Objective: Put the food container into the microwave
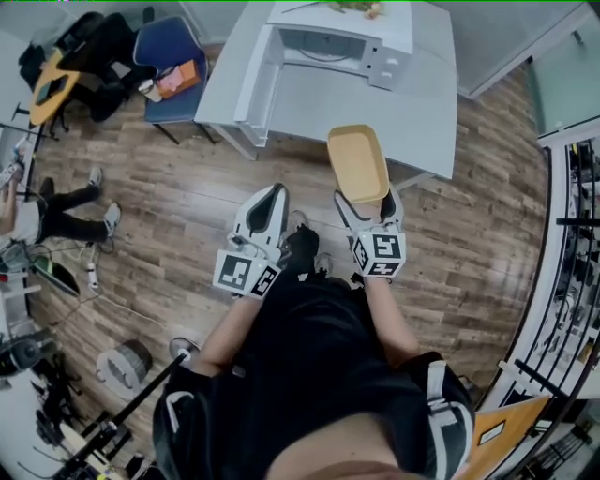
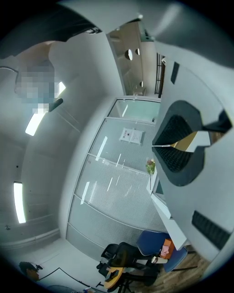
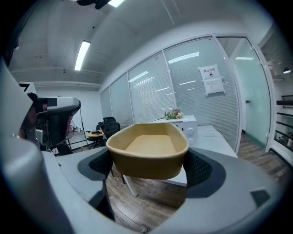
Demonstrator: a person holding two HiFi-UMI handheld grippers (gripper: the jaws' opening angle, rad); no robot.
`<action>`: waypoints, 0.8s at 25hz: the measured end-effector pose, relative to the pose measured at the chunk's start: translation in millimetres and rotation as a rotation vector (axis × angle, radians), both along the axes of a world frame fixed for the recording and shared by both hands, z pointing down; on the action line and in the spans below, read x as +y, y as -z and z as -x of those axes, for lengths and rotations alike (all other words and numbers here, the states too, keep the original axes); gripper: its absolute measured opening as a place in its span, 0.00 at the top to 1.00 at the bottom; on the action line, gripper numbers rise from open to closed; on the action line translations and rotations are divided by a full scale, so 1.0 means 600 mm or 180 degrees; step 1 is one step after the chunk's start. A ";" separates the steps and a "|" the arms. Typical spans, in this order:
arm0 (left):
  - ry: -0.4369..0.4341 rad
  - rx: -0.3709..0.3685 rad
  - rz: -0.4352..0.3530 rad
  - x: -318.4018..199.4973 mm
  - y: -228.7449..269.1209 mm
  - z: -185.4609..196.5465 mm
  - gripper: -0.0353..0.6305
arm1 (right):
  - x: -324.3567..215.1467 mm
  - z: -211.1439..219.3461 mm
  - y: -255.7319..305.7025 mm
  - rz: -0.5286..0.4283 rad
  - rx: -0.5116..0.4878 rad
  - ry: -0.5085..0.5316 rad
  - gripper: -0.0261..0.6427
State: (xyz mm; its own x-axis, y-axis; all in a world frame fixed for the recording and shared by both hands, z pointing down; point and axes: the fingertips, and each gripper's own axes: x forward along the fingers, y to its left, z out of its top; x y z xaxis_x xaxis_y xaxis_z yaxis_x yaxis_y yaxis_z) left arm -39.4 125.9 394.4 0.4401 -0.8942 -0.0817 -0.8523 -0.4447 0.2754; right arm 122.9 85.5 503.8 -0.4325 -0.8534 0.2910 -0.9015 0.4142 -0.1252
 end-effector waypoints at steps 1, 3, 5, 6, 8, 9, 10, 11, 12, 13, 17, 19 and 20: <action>0.0013 0.0019 -0.0004 -0.025 -0.002 0.004 0.90 | -0.024 0.003 -0.003 0.0008 0.0008 -0.0007 0.22; 0.0052 0.0037 -0.0012 -0.077 -0.003 0.014 0.90 | -0.074 0.011 -0.011 0.0033 0.0023 -0.0031 0.22; 0.0082 0.0051 -0.0007 -0.130 -0.001 0.023 0.90 | -0.122 0.020 -0.021 0.0090 0.0041 -0.0049 0.22; 0.0085 0.0069 -0.0004 -0.155 0.000 0.027 0.90 | -0.146 0.024 -0.026 0.0123 0.0049 -0.0053 0.22; 0.0078 0.0094 -0.0018 -0.205 0.005 0.032 0.90 | -0.195 0.034 -0.035 0.0160 0.0069 -0.0061 0.22; 0.0076 0.0089 -0.0039 -0.230 0.006 0.034 0.90 | -0.220 0.038 -0.040 0.0167 0.0076 -0.0069 0.22; 0.0078 0.0076 -0.0066 -0.254 0.006 0.035 0.90 | -0.245 0.042 -0.047 0.0173 0.0075 -0.0081 0.22; 0.0083 0.0060 -0.0092 -0.277 0.005 0.035 0.90 | -0.270 0.045 -0.054 0.0184 0.0068 -0.0093 0.22; 0.0090 0.0047 -0.0111 -0.297 0.003 0.034 0.91 | -0.294 0.048 -0.062 0.0200 0.0063 -0.0105 0.22; 0.0098 0.0044 -0.0114 -0.315 0.000 0.033 0.91 | -0.315 0.050 -0.070 0.0222 0.0067 -0.0115 0.22; 0.0143 0.0076 -0.0073 -0.369 -0.010 0.035 0.91 | -0.398 0.066 -0.107 0.0300 0.0155 -0.0095 0.22; 0.0181 0.0071 -0.0072 -0.400 -0.017 0.033 0.91 | -0.451 0.076 -0.130 0.0332 0.0179 -0.0064 0.22; 0.0198 0.0062 -0.0074 -0.418 -0.023 0.029 0.91 | -0.479 0.079 -0.144 0.0356 0.0184 -0.0054 0.22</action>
